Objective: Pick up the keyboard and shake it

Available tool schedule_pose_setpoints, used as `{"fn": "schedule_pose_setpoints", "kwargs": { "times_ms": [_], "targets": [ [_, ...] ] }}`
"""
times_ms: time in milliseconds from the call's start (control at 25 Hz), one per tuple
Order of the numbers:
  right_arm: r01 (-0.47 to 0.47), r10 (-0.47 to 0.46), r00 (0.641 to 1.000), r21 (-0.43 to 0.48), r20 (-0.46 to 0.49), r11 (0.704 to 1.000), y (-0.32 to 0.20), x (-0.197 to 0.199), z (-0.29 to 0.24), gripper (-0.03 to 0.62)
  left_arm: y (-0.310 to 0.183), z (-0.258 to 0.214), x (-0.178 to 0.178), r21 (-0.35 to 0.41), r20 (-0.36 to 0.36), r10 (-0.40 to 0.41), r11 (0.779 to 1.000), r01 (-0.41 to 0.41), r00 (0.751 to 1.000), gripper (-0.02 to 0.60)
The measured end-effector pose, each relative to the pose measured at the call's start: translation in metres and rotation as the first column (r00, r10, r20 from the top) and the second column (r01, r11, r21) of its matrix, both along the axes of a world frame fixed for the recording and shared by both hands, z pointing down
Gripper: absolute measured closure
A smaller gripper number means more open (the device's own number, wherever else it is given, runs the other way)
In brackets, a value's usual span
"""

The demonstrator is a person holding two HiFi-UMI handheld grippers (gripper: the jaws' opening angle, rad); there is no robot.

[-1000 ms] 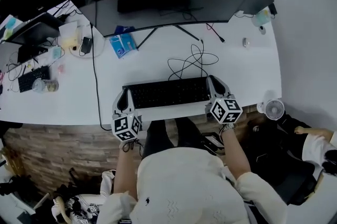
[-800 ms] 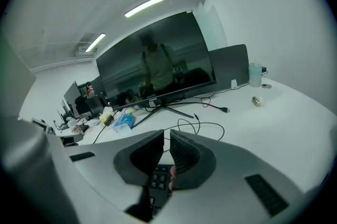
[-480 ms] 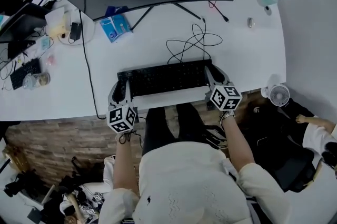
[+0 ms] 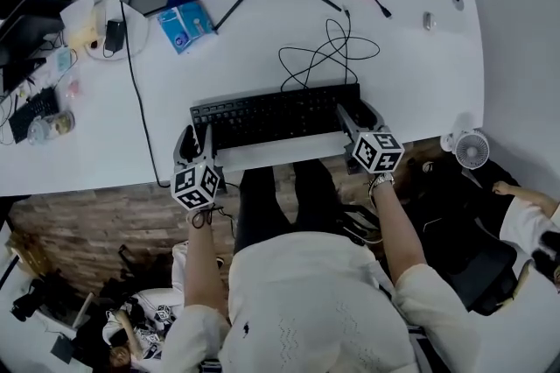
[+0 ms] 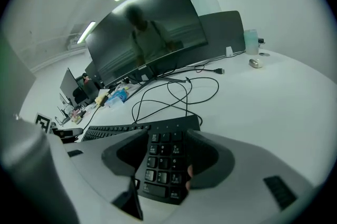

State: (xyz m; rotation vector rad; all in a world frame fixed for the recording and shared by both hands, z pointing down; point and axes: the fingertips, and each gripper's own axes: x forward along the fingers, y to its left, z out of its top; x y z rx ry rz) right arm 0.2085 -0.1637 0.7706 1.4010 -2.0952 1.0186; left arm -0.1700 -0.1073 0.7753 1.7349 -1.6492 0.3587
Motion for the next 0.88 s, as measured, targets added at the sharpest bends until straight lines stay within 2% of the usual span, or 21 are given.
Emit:
{"fn": "schedule_pose_setpoints", "kwargs": {
  "times_ms": [120,320,560,640,800,880],
  "targets": [
    [-0.008,0.008,1.000,0.024,0.015,1.000,-0.004,0.000,-0.002,0.347,-0.004,0.009,-0.003,-0.015,-0.003,0.006,1.000,-0.006,1.000,0.351],
    [-0.049,0.049,0.999,0.055,0.004,0.997,-0.016,0.010,-0.003,0.312,-0.007,0.015,0.000,-0.031,-0.052,0.011,0.999,-0.012,0.999,0.327],
    [-0.038,0.039,0.999,0.028,-0.019,0.999,-0.030,0.018,0.010,0.298,-0.011,0.022,0.002,-0.049,-0.061,0.004,0.999,-0.007,0.998,0.322],
    [-0.042,0.042,0.999,0.003,-0.001,0.999,-0.029,0.019,0.017,0.298,-0.012,0.023,0.003,-0.051,-0.073,0.005,0.999,-0.009,0.997,0.322],
    [-0.106,0.109,0.989,-0.035,0.098,0.994,-0.025,0.020,0.023,0.301,-0.013,0.025,0.003,-0.057,-0.122,0.008,0.998,-0.015,0.993,0.321],
    [-0.101,0.104,0.989,-0.037,0.102,0.994,-0.023,0.017,0.023,0.309,-0.013,0.025,0.003,-0.059,-0.149,0.009,0.998,-0.018,0.989,0.321]
  ]
}}
